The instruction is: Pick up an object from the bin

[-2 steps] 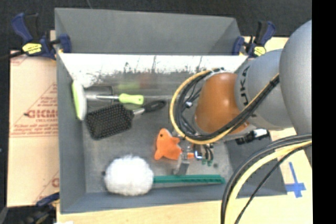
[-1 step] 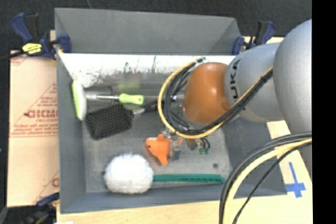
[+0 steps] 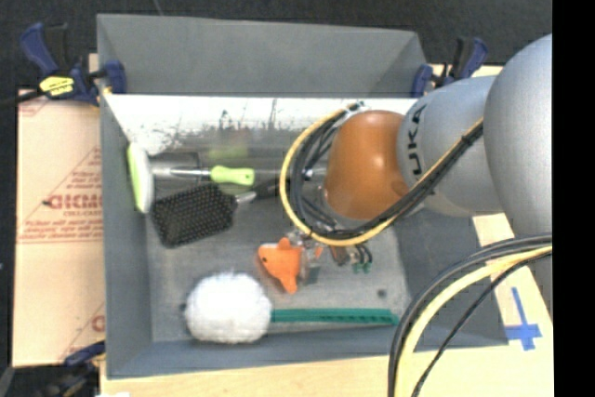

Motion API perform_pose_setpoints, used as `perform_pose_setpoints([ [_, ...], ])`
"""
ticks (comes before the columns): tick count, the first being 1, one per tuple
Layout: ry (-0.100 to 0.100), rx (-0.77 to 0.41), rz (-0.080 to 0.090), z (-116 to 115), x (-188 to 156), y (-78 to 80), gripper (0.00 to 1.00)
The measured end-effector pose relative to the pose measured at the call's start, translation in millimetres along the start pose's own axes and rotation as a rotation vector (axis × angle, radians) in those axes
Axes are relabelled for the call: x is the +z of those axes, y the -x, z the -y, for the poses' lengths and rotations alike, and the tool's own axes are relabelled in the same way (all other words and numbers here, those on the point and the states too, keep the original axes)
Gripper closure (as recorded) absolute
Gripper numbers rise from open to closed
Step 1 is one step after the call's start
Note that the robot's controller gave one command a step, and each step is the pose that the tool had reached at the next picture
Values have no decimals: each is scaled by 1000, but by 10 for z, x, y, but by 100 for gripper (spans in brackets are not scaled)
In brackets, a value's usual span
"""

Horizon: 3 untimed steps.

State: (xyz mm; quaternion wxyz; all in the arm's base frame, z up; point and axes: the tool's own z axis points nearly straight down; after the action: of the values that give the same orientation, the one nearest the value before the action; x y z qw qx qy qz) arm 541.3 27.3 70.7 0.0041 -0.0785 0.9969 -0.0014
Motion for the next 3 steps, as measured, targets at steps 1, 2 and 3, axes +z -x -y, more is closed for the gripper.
perform_pose_setpoints([
  [1, 0, -1, 1, -35, -58, -10, 100],
  [2, -2, -169, 3, -7, -44, 31, 100],
  [3, 0, -127, 1, -77, -885, 79, 100],
])
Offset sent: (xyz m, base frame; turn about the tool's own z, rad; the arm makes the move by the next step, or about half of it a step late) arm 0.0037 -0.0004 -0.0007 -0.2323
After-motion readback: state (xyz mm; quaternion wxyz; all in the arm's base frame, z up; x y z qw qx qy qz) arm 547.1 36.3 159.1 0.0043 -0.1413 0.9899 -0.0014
